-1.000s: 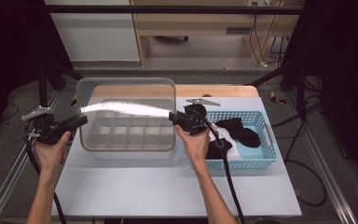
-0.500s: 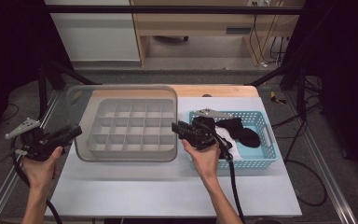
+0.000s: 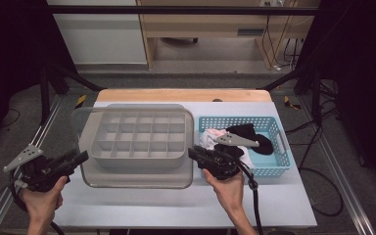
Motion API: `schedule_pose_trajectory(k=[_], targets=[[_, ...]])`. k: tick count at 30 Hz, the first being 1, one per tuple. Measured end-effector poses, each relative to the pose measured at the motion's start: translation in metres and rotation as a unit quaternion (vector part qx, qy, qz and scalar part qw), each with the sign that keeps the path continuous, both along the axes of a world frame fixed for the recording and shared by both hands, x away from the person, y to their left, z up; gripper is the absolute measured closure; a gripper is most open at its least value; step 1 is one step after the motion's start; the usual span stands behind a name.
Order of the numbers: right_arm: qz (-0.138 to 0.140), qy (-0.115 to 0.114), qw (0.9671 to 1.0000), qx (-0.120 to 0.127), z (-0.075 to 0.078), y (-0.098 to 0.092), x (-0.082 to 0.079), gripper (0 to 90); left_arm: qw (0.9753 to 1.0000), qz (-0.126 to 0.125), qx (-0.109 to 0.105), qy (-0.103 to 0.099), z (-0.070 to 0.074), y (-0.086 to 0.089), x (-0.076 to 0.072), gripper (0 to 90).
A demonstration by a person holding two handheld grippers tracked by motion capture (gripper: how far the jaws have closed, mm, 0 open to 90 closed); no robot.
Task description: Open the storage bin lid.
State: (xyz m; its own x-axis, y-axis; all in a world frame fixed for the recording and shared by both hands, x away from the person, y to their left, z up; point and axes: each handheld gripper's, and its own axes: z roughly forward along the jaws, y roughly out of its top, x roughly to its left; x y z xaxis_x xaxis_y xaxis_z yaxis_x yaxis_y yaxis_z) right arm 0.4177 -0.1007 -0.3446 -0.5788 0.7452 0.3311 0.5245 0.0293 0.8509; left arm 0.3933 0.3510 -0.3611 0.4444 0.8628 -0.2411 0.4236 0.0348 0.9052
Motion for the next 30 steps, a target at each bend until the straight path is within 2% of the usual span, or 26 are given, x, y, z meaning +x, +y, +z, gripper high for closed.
schedule_pose_trajectory(k=[4,14,18,30], targets=[[0.003,0.001,1.0000,0.001,-0.005,-0.004,-0.009,73.4,1.0000,-0.002,0.002,0.000,-0.005,-0.003,-0.013,58.7],[0.008,0.008,0.9999,-0.001,-0.018,-0.006,-0.026,73.4,0.9999,-0.006,0.004,0.012,-0.018,-0.003,-0.027,58.8],[0.015,0.020,0.9997,-0.003,-0.027,-0.005,-0.030,73.6,0.9998,-0.005,0.007,0.020,-0.026,-0.002,-0.034,58.8],[0.026,0.025,0.9993,-0.007,-0.037,-0.001,-0.042,74.0,0.9994,-0.001,0.010,0.032,-0.036,0.002,-0.052,58.8]])
